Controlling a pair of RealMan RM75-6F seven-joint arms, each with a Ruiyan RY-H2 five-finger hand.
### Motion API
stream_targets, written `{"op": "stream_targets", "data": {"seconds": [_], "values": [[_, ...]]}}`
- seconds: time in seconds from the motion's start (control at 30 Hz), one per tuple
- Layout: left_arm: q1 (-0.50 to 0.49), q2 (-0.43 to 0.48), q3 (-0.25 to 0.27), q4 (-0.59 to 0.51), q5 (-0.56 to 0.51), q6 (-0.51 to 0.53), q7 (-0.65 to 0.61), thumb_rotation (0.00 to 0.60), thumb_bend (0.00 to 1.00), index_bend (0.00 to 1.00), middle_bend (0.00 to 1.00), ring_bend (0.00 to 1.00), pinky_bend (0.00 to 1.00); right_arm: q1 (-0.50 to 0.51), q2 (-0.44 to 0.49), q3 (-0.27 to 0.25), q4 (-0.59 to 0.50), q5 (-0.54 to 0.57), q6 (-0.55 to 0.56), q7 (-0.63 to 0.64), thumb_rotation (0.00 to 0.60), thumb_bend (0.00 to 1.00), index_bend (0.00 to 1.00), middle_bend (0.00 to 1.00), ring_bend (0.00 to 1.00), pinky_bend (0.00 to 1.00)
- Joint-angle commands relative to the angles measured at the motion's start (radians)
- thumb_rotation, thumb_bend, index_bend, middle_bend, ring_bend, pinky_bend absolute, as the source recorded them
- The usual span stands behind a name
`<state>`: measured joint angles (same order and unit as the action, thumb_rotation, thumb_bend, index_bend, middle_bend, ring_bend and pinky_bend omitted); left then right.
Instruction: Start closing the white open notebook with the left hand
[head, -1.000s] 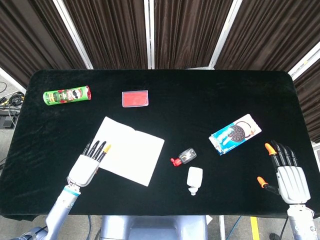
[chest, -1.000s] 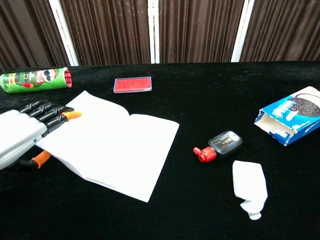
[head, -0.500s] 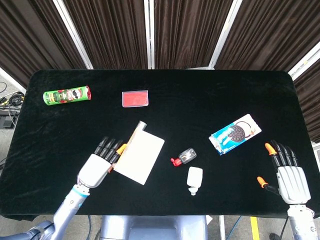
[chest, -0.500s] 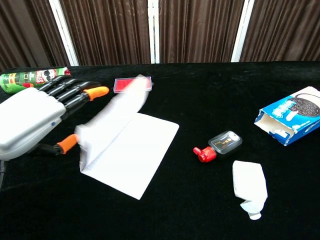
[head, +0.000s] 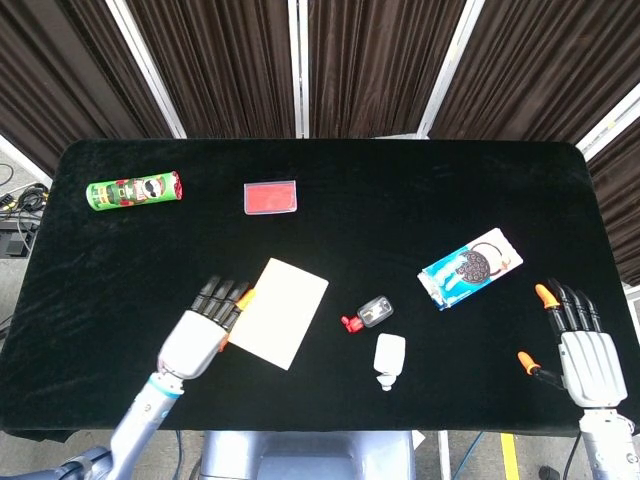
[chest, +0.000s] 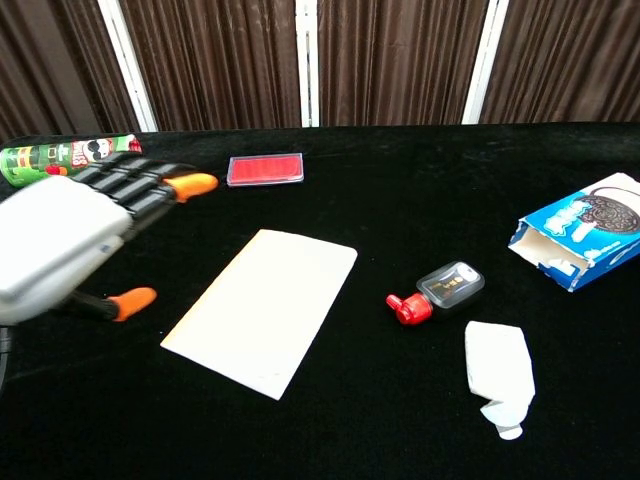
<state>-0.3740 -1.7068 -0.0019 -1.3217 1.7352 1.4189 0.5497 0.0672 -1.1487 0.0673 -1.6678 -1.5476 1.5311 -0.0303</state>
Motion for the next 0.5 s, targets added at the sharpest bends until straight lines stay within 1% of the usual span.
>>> {"op": "stream_targets", "data": {"seconds": [0.03,0.1,0.2,0.4,0.5], "values": [[0.049,0.068,0.001,-0.065,-0.053,0.027,0.022,0.6,0.21,0.0,0.0,0.0,0.0,0.001,0.0,-0.002,0.002,-0.001,-0.003,-0.004,0.6,0.08,0.0,0.0,0.0,0.0],[0.082,0.114,0.002,-0.105,-0.088,0.046,0.017,0.6,0.16,0.0,0.0,0.0,0.0,0.002,0.0,-0.005,0.004,-0.004,-0.008,-0.011,0.6,0.08,0.0,0.0,0.0,0.0],[0.134,0.194,0.014,-0.18,-0.139,0.075,-0.009,0.6,0.12,0.0,0.0,0.0,0.0,0.005,-0.001,-0.011,0.01,-0.012,-0.014,-0.026,0.6,0.08,0.0,0.0,0.0,0.0],[0.216,0.302,0.035,-0.255,-0.179,0.151,-0.078,0.6,0.09,0.0,0.0,0.0,0.0,0.011,-0.004,-0.022,0.023,-0.029,-0.025,-0.055,0.6,0.09,0.0,0.0,0.0,0.0],[0.249,0.334,0.043,-0.269,-0.179,0.191,-0.103,0.6,0.1,0.0,0.0,0.0,0.0,0.013,-0.006,-0.026,0.024,-0.037,-0.026,-0.06,0.6,0.09,0.0,0.0,0.0,0.0]]}}
